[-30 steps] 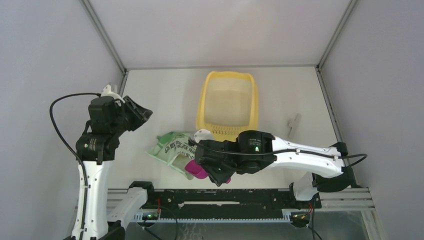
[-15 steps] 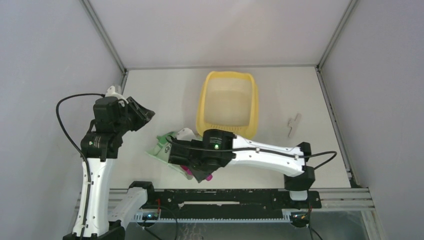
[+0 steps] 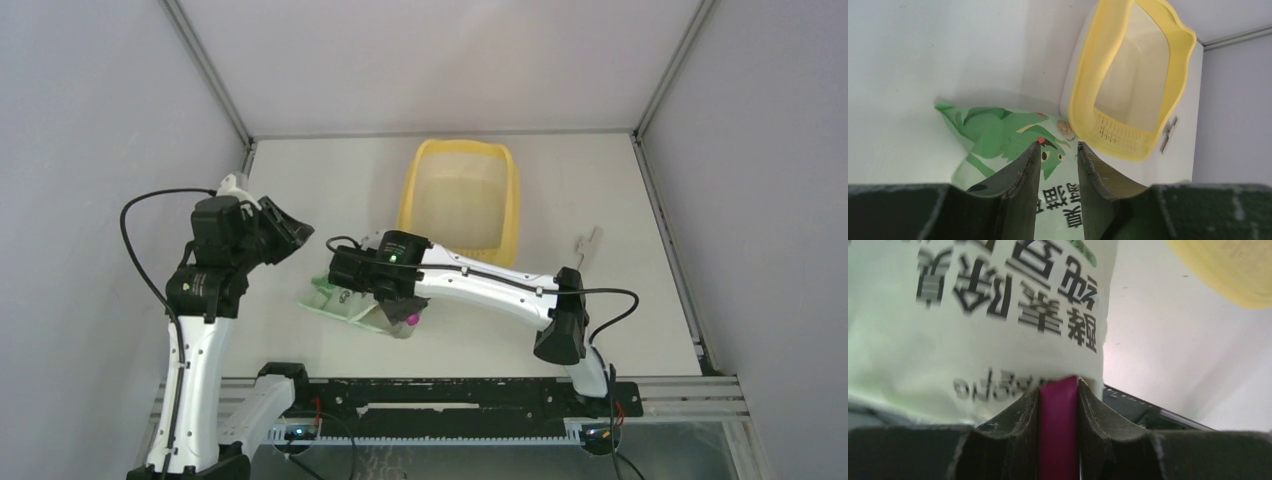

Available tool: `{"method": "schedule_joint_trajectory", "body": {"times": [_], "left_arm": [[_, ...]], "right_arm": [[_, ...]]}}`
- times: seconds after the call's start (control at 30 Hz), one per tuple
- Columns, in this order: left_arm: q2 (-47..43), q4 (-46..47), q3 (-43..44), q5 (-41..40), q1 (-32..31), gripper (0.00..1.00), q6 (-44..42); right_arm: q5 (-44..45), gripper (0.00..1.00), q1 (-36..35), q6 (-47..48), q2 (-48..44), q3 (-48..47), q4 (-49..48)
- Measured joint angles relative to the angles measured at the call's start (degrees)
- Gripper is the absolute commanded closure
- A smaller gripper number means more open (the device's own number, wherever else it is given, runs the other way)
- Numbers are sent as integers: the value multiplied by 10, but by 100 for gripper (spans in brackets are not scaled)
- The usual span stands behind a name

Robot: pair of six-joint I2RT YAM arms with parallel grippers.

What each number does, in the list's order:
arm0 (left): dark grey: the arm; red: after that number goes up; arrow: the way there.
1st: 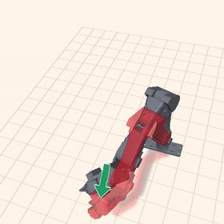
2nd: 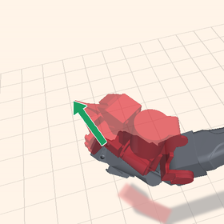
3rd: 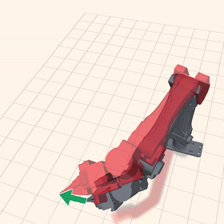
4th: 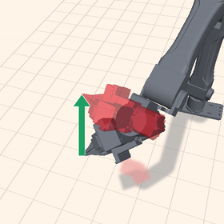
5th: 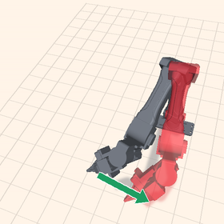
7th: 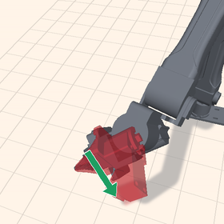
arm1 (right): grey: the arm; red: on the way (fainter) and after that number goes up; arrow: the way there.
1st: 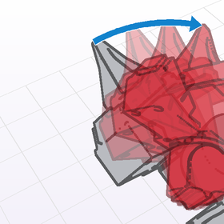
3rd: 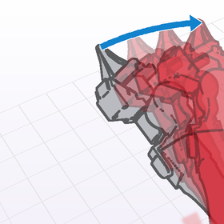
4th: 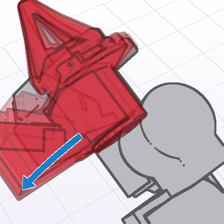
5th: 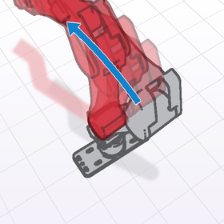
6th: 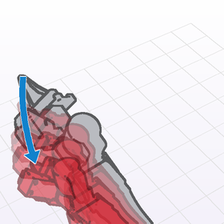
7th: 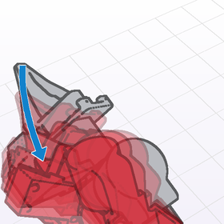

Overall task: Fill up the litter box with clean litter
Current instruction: 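Scoop the cat litter from the cat litter bag.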

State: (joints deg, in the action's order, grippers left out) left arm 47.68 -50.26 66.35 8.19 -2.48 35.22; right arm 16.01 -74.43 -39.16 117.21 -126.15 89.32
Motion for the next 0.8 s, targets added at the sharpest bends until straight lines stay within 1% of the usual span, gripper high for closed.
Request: {"method": "schedule_joint_trajectory", "body": {"times": [0.07, 0.2, 0.3, 0.37, 0.47, 0.57, 0.63, 0.7, 0.8], "left_arm": [[-3, 1, 0, 0, 0, 62, -2], [-6, 2, 0, 6, 0, 62, -1], [-7, 6, -5, 8, 0, 62, -1], [-8, 6, -8, 9, 0, 62, -1], [-8, 6, -8, 9, 0, 62, -1], [-8, 6, -8, 6, 0, 62, -1], [-8, 6, -10, 3, 0, 62, -1], [-8, 6, -12, -2, 0, 63, -2], [-4, 5, -19, -8, 0, 63, -2]], "right_arm": [[19, 100, 11, 0, -9, 35, -3], [47, 100, 35, 5, -57, 122, -18], [48, 100, 33, 18, -99, 150, -24], [44, 100, 25, 23, -111, 151, -23], [26, 100, 2, 29, -114, 155, -33], [-9, 100, -26, 29, -115, 184, -51], [-31, 100, -34, 29, -129, 223, -72], [-60, 100, -37, 28, -162, 282, -97], [-85, 100, -15, 29, -223, 343, -120]]}}
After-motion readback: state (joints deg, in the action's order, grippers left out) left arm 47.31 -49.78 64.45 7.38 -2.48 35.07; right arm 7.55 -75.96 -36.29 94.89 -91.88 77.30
